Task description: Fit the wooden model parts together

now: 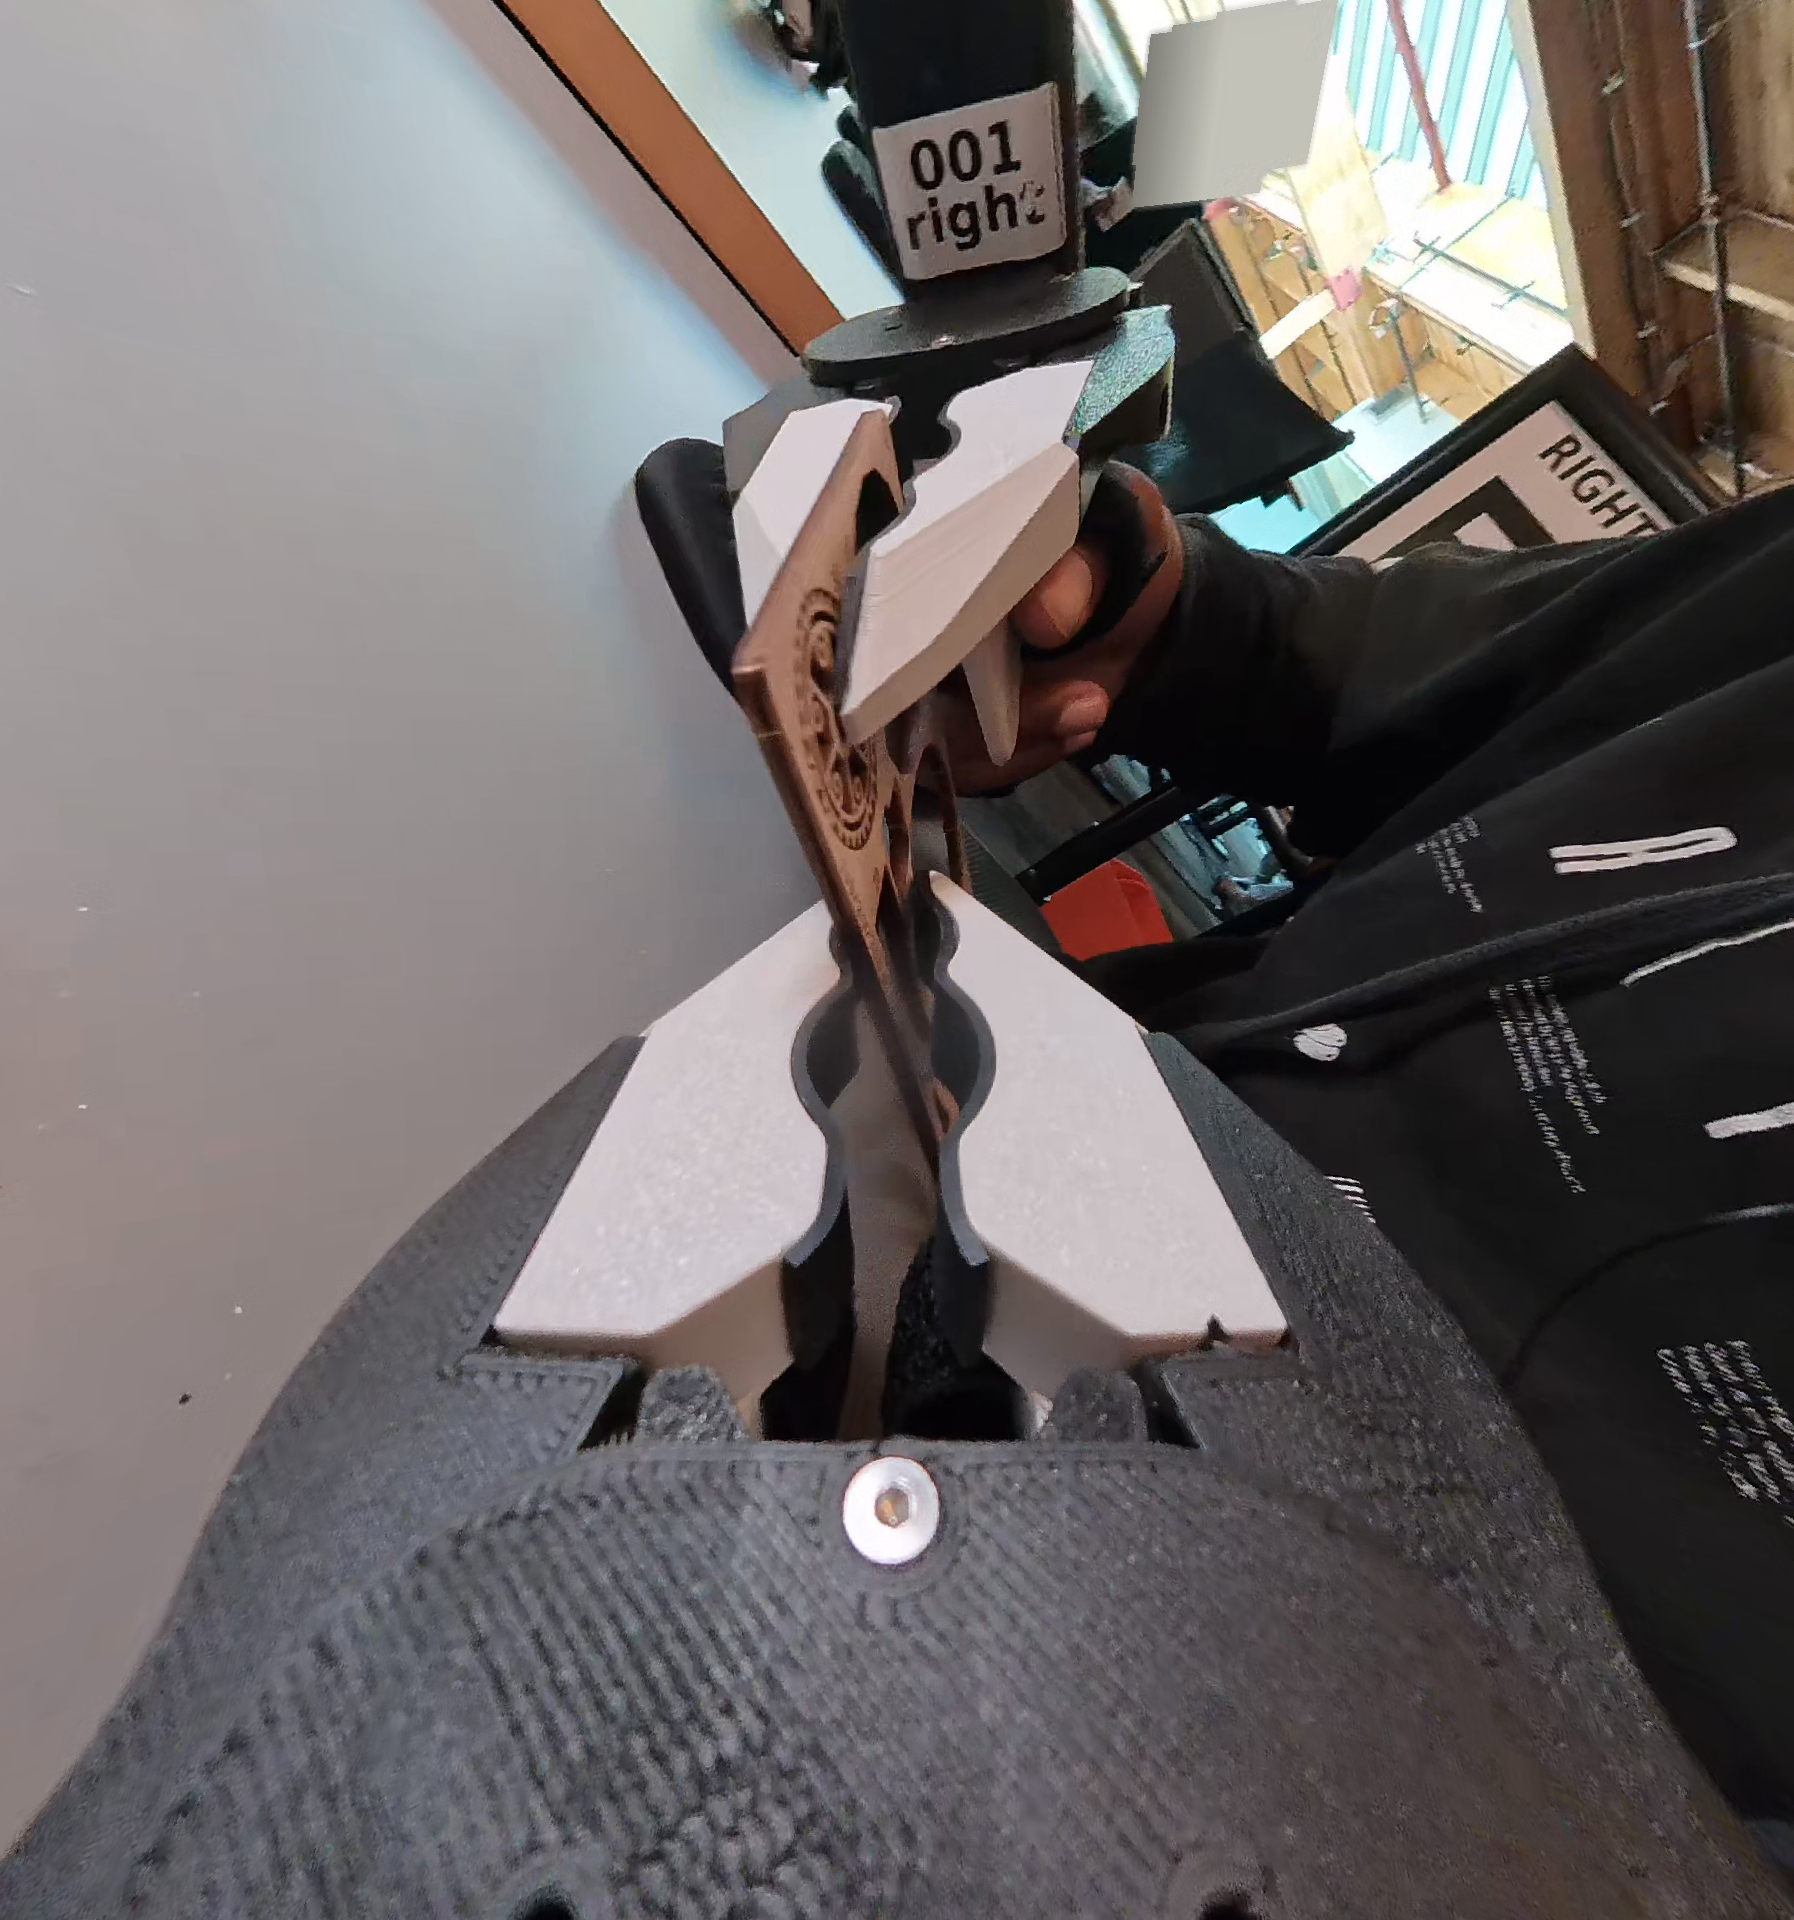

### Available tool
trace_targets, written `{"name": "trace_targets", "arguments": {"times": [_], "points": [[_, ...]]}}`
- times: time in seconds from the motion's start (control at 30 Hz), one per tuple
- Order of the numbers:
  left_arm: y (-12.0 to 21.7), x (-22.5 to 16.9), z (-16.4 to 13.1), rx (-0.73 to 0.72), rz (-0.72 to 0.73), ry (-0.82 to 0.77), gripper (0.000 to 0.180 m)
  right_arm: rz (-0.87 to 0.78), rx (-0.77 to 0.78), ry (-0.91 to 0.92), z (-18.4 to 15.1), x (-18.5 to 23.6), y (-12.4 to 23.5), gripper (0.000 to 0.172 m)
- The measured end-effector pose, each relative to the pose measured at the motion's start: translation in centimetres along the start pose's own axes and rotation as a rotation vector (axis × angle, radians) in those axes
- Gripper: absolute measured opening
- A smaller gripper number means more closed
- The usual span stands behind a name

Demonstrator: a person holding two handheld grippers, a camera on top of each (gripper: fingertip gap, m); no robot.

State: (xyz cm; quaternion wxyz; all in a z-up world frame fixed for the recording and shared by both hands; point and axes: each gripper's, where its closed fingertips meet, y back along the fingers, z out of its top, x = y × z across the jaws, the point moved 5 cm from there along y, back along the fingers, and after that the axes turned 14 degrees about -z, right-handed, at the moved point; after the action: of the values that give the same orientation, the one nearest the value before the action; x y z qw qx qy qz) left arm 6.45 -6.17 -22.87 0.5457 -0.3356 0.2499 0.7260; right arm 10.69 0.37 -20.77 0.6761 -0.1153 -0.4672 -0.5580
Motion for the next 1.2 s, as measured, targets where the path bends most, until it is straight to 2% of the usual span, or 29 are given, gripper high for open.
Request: {"name": "trace_targets", "arguments": {"times": [0.13, 0.27, 0.67, 0.73, 0.77, 0.9, 1.2], "points": [[0.4, -0.5, 0.8, -0.033, -0.077, 0.013, 0.001, 0.099, 0.000, -0.001, 0.8, 0.9, 0.2, 0.003], [0.5, -0.7, 1.1, -0.031, -0.059, -0.032, 0.002, 0.101, 0.026, 0.079, 0.9, 1.5, -0.5, 0.003], [1.0, -0.8, 1.6, -0.034, 0.038, -0.109, 0.004, -0.078, -0.007, 0.219, 1.6, 2.3, -1.0, 0.002], [1.1, -1.0, 1.7, -0.030, 0.050, -0.132, 0.004, -0.120, -0.025, 0.244, 1.6, 2.6, -0.9, 0.009], [1.0, -1.0, 1.7, -0.032, 0.049, -0.129, 0.005, -0.137, -0.031, 0.252, 1.6, 2.7, -0.8, 0.003], [0.9, -1.1, 1.6, -0.038, 0.051, -0.136, 0.005, -0.186, -0.047, 0.298, 1.5, 3.0, -0.6, 0.004], [0.5, -1.6, 1.8, -0.061, 0.044, -0.137, 0.004, -0.223, -0.073, 0.341, 1.4, 3.7, -0.1, 0.003]]}}
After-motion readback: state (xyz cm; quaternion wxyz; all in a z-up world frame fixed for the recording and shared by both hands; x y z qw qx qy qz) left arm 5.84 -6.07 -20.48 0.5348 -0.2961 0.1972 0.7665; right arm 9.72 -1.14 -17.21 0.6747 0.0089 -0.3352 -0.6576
